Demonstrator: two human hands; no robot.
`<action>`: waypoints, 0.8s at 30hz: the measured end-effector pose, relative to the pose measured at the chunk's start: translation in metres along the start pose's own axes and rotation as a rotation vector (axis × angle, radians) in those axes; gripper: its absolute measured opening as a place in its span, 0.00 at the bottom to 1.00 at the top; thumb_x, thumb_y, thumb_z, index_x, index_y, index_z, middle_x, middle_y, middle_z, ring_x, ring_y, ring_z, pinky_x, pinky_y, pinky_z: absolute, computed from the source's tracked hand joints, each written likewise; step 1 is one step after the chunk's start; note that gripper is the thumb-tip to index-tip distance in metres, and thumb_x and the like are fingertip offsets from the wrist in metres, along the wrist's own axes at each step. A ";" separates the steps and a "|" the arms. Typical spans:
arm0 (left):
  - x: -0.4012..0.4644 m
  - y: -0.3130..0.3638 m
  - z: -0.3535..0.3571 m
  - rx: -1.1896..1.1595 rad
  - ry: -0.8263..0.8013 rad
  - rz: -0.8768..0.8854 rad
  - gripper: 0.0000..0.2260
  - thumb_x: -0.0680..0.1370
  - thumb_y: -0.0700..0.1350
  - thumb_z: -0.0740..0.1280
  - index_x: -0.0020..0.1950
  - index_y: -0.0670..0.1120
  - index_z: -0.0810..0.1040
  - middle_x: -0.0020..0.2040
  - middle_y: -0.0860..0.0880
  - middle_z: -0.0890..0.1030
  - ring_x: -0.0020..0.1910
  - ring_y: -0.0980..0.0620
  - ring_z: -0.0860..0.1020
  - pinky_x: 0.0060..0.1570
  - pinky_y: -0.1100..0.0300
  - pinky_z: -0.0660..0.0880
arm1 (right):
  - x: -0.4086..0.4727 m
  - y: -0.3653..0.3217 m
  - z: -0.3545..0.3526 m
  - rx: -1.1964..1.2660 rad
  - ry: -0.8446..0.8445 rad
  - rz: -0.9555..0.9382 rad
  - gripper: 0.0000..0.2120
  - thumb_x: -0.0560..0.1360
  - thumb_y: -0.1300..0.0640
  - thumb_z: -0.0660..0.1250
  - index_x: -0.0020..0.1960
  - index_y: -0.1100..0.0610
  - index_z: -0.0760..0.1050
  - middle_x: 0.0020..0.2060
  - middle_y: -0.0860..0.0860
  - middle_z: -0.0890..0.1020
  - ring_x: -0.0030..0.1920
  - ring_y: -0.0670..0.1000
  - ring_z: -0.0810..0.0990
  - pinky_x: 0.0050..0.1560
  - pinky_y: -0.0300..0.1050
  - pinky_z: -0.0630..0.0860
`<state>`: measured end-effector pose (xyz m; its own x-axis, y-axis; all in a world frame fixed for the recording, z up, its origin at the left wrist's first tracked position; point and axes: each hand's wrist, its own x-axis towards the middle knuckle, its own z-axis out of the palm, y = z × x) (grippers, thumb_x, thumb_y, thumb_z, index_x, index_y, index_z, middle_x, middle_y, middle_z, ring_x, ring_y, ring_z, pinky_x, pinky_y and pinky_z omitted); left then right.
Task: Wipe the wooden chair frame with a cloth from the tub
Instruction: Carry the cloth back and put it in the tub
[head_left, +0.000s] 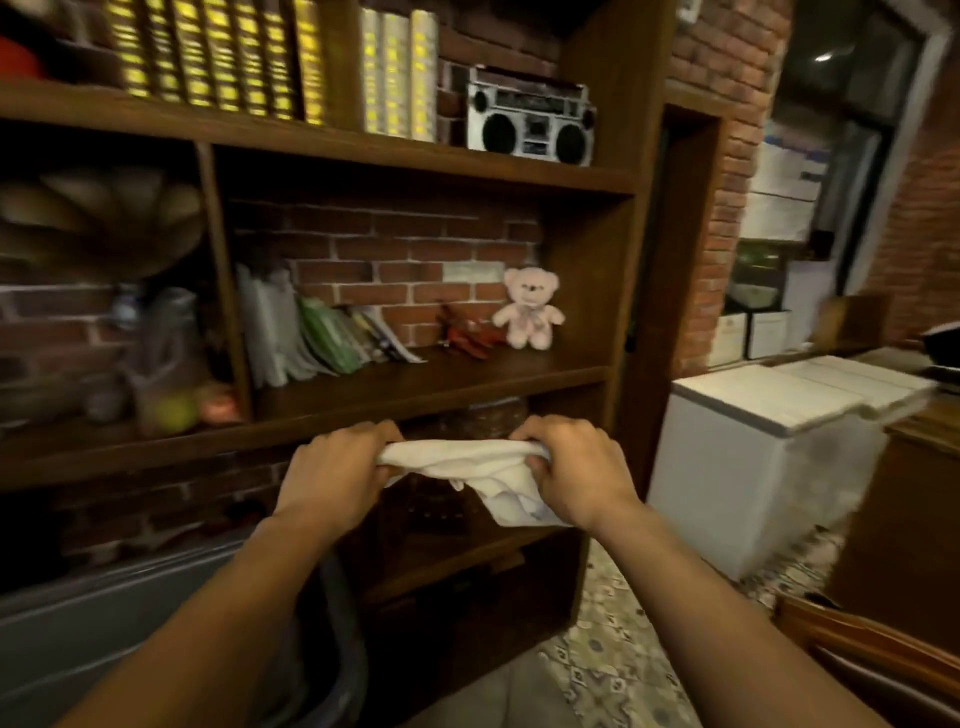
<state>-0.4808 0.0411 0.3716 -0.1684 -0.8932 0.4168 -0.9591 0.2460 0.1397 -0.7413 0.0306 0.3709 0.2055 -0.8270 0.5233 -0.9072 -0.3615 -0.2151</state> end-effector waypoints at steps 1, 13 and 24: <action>-0.006 -0.028 -0.008 0.027 0.017 -0.028 0.09 0.78 0.52 0.69 0.55 0.60 0.74 0.53 0.54 0.81 0.51 0.45 0.81 0.42 0.49 0.75 | 0.014 -0.025 0.014 0.021 -0.013 -0.030 0.12 0.75 0.56 0.67 0.54 0.40 0.77 0.51 0.43 0.82 0.52 0.53 0.81 0.46 0.50 0.75; -0.110 -0.308 -0.053 0.235 0.034 -0.406 0.08 0.78 0.52 0.68 0.57 0.57 0.75 0.56 0.50 0.83 0.53 0.39 0.82 0.45 0.48 0.75 | 0.101 -0.294 0.180 0.221 -0.184 -0.345 0.13 0.74 0.59 0.68 0.53 0.42 0.78 0.52 0.45 0.83 0.53 0.54 0.81 0.49 0.53 0.76; -0.114 -0.396 0.011 0.169 -0.082 -0.520 0.17 0.79 0.56 0.65 0.66 0.62 0.67 0.57 0.52 0.79 0.50 0.43 0.82 0.46 0.48 0.78 | 0.144 -0.333 0.304 0.313 -0.286 -0.437 0.13 0.75 0.58 0.72 0.56 0.44 0.79 0.51 0.44 0.83 0.53 0.50 0.81 0.51 0.52 0.78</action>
<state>-0.0838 0.0416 0.2585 0.3264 -0.9089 0.2596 -0.9427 -0.2930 0.1595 -0.2976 -0.0990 0.2678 0.6645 -0.6405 0.3850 -0.5745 -0.7673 -0.2850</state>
